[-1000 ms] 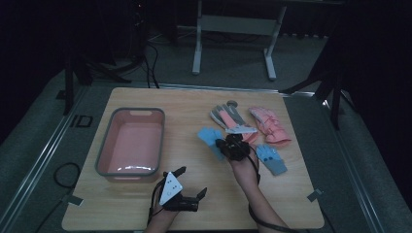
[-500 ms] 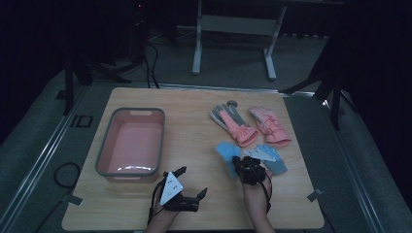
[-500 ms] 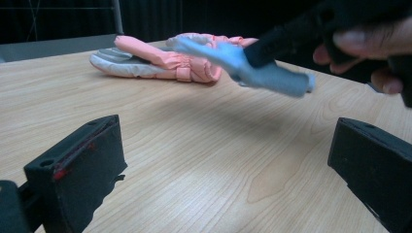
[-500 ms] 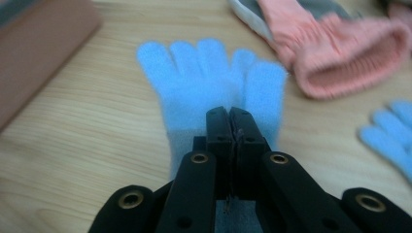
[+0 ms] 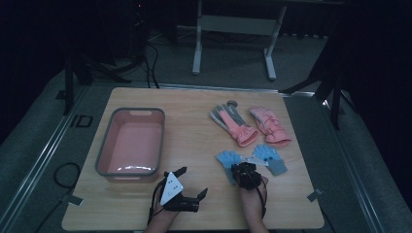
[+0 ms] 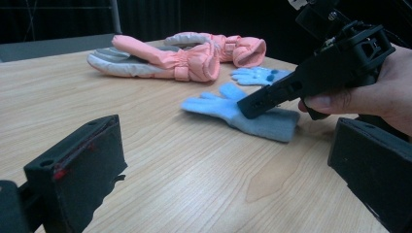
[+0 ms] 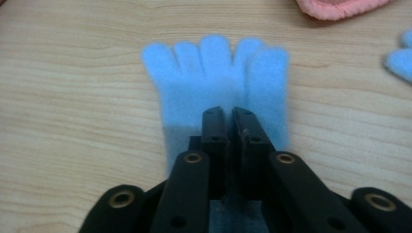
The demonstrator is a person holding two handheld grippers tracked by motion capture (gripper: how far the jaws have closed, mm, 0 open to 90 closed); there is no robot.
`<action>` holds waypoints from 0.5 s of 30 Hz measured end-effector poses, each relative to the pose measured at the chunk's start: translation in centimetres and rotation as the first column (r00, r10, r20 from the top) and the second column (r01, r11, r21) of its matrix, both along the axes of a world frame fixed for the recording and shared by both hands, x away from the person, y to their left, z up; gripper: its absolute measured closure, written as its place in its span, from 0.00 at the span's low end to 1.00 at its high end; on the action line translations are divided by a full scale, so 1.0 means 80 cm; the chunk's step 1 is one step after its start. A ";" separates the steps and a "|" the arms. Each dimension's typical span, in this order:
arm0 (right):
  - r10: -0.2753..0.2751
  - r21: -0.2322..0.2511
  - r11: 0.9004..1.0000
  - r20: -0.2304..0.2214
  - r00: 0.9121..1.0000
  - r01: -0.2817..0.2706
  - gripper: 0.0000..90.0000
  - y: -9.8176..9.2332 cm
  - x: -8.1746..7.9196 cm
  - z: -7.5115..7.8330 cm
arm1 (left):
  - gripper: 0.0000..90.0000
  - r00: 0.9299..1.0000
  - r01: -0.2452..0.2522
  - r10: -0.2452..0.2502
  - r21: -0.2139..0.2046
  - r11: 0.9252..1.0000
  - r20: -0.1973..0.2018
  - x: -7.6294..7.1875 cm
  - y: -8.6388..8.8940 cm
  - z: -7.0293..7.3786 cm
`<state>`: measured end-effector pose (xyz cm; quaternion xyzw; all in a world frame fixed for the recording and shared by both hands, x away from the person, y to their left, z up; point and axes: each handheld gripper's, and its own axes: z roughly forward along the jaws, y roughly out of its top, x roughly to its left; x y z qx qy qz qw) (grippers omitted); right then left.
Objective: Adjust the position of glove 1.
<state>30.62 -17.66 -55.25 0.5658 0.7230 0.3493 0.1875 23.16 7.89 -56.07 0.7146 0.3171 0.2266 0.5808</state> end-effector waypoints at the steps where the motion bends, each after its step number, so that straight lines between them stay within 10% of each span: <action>1: 0.013 0.004 1.000 -0.003 1.000 -0.013 0.83 -0.001 0.000 0.001 | 0.00 1.000 0.000 0.000 0.000 1.000 -0.001 0.000 0.000 0.000; 5: 0.072 -0.017 0.997 0.039 0.997 -0.071 0.71 -0.003 -0.002 0.011 | 0.00 1.000 0.001 -0.001 -0.005 1.000 -0.003 0.001 0.001 0.000; 8: 0.245 -0.018 0.969 0.087 0.966 -0.245 0.74 -0.020 0.014 0.036 | 0.00 1.000 0.003 -0.003 -0.006 1.000 -0.004 0.001 0.001 0.000; 15: 0.542 -0.117 0.837 0.043 0.839 -0.535 0.77 -0.040 0.041 0.021 | 0.00 1.000 0.005 -0.005 -0.007 1.000 -0.007 0.001 0.001 0.000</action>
